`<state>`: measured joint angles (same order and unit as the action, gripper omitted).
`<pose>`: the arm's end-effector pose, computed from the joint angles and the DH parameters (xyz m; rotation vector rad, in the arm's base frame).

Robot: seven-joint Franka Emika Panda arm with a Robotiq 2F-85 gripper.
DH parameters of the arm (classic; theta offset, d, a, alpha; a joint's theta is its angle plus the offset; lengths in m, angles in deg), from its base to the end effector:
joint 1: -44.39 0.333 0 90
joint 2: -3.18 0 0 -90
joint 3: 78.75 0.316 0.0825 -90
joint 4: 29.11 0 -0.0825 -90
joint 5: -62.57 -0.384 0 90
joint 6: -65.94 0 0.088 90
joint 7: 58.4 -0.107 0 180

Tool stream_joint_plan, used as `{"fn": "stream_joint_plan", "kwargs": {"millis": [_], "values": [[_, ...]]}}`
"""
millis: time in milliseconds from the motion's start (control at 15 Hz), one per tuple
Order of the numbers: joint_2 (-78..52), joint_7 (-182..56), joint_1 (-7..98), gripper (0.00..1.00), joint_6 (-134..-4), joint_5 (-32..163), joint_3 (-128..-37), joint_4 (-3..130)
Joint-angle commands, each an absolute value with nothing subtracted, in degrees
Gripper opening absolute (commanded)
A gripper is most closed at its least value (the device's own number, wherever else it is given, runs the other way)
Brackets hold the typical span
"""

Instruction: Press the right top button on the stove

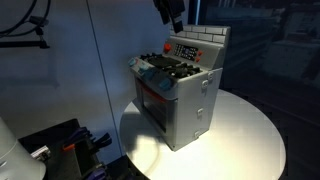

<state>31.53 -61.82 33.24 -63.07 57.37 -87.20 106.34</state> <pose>0.4096 -0.1510 0.5476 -2.9128 0.6535 -0.5940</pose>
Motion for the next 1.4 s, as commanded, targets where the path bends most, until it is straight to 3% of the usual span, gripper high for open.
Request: {"fn": "stream_joint_plan", "kwargs": {"millis": [0, 600, 1333], "values": [[31.4, -62.0, 33.5, 1.00, -63.0, 57.6, -87.5, 106.0], [29.8, -63.1, 33.4, 1.00, -63.4, 57.6, -87.1, 105.0], [17.8, -66.1, 34.9, 1.00, -67.0, 56.5, -86.6, 98.5]]}}
